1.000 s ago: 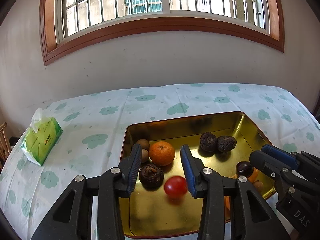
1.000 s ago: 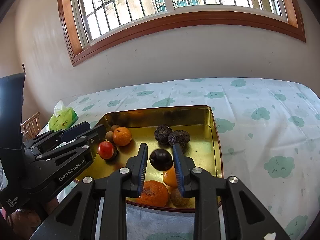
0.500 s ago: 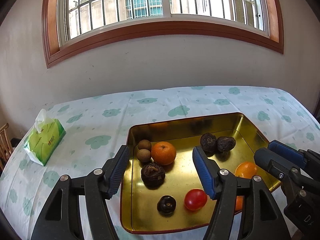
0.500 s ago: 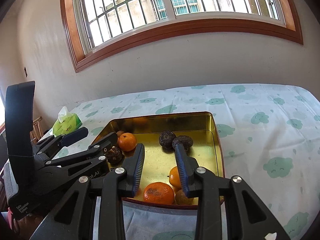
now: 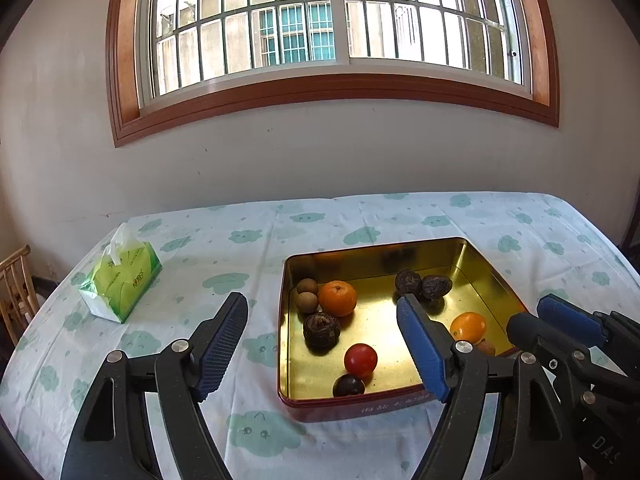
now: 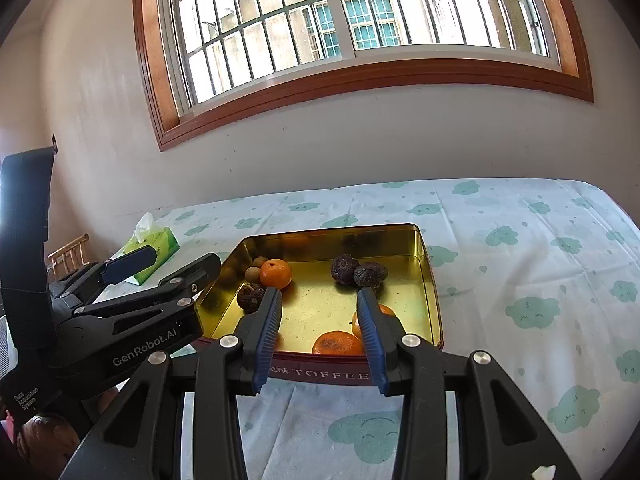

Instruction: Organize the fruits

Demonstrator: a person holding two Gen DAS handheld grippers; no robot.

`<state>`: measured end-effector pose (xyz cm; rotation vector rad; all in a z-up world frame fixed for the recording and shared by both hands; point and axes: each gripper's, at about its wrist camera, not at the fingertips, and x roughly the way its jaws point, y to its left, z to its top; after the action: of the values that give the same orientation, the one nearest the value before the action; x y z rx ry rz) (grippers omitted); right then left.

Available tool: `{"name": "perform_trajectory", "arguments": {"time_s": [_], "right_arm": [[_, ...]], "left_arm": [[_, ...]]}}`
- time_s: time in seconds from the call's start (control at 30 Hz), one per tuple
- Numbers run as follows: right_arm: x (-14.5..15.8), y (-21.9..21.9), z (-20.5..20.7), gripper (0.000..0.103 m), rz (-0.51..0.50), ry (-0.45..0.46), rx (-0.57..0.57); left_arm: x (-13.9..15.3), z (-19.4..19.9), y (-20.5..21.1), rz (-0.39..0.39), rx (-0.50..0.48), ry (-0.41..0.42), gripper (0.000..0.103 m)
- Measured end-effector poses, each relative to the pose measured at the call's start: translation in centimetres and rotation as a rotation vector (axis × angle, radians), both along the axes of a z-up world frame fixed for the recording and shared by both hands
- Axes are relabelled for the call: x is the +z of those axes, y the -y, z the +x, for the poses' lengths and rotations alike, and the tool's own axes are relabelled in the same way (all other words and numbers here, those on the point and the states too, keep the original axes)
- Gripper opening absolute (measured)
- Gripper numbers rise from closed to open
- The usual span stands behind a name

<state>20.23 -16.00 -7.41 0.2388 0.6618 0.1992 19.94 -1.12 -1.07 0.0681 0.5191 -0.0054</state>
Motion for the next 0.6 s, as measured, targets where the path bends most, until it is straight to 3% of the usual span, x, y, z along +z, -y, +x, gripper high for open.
{"name": "perform_trajectory", "arguments": {"time_s": [0.13,0.2,0.47,0.6], "right_arm": [[1.3,-0.1,-1.6,0.042,0.002,0.021,-0.002],[2.0,-0.2,-2.7,0.044,-0.002,0.035,-0.001],[4.0,-1.1,-6.7,0.045,-0.021,0.067,0.003],[5.0,-1.4,-8.8,0.049,-0.031,0.093,0.000]], "left_arm": [[0.9,-2.4,-0.2,0.006,-0.005,0.021,0.081],[1.3,-3.8,-0.3,0.015,0.005,0.034,0.087],[2.7,-8.5,-1.3,-0.019,0.022,0.062,0.090],[3.8,-11.1,-1.6,-0.016,0.037,0.100,0.099]]}}
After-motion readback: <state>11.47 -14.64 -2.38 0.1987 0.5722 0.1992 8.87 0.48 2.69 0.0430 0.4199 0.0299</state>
